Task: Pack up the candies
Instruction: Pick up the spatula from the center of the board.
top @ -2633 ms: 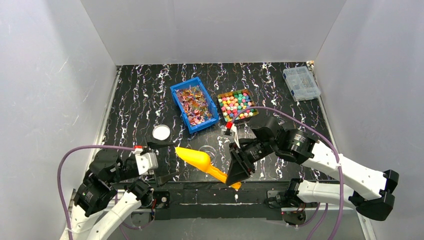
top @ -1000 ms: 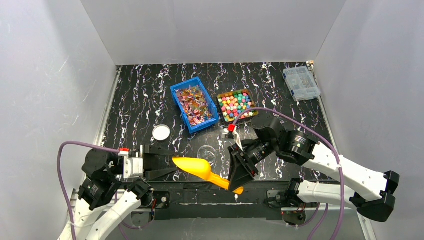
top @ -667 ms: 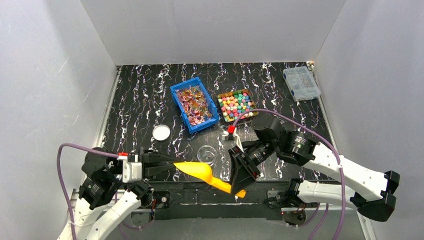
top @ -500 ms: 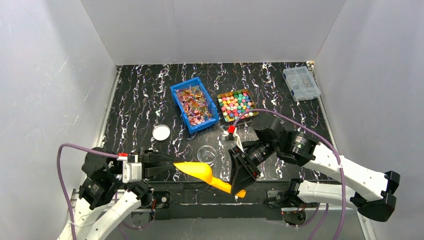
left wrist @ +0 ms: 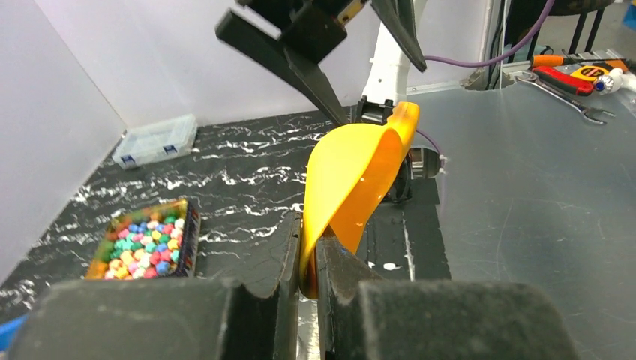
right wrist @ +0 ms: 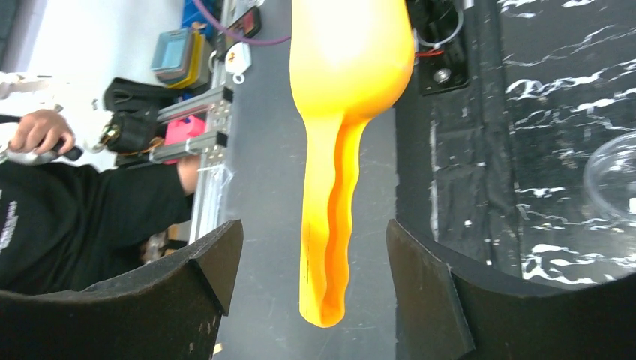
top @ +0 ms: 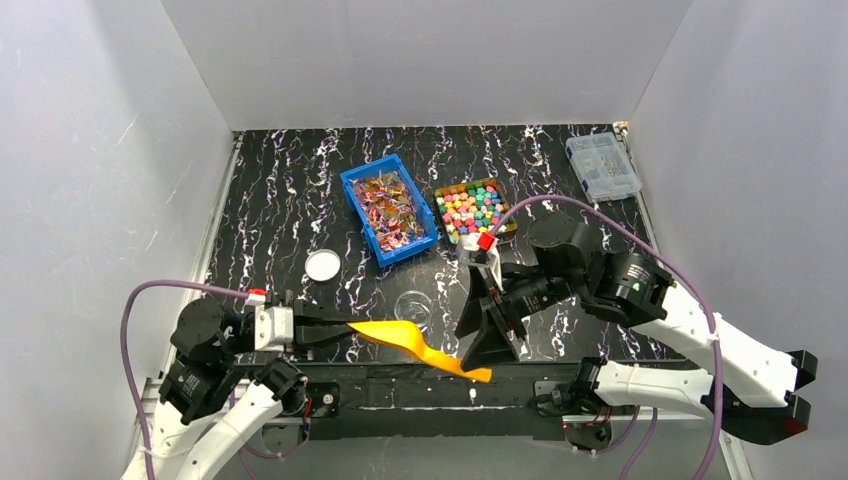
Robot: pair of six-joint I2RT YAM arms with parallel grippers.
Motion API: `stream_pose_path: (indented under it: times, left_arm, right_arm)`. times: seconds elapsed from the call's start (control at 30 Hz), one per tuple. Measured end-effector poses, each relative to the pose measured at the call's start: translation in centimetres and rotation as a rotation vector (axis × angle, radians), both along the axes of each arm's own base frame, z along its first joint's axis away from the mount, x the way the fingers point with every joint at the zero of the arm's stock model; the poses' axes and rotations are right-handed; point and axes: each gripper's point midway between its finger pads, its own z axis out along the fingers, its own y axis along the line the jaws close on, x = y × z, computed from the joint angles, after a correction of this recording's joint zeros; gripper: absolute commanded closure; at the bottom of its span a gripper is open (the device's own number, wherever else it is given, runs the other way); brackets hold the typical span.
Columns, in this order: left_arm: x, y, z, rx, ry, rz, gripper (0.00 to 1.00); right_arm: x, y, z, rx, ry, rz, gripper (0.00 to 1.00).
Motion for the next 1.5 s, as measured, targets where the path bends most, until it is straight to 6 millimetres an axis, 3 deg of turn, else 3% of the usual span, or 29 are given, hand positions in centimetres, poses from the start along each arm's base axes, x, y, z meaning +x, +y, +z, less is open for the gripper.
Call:
stream_pose_path:
  times: [0.23,0.7,0.77,0.87,1.0,1.1,1.37,1.5]
  left_arm:
    - [0.7,0.2,-1.3,0.009,0.176,0.069,1.0]
    - [4.0,1.1,-4.5,0.035,0.774,0.363,1.0]
    - [4.5,1.5,-5.6,0.032,0.908,0.438,1.0]
    - [4.6,1.9,-6.9,0.012,1.103,0.519,1.0]
    - [4.0,1.7,-7.0,-0.052,1.307,0.531,1.0]
    - [3.8,1.6,-8.1,-0.047,1.403,0.544,1.0]
    - [3.3,1.4,-8.2,-0.034,1.434,0.525,1.0]
    - [2.9,1.3,-8.5,-0.018,1.451,0.512,1.0]
  right_arm:
    - [2.3,0.4,1.1,0.009,-0.131,-0.096,0.19]
    - [7.5,1.7,-0.5,-0.059,-0.304,-0.278,0.2]
    - [8.0,1.7,0.3,-0.013,-0.351,-0.3,0.2]
    - [8.2,1.1,3.2,0.133,-0.474,-0.317,0.21]
    - [9.2,1.8,1.0,0.123,-0.616,-0.279,0.21]
    - [8.1,2.9,-0.7,0.116,-0.739,-0.198,0.21]
    - [4.1,4.9,-3.0,0.103,-0.93,-0.059,0.23]
    - [4.7,4.9,-4.6,0.041,-1.002,-0.066,0.25]
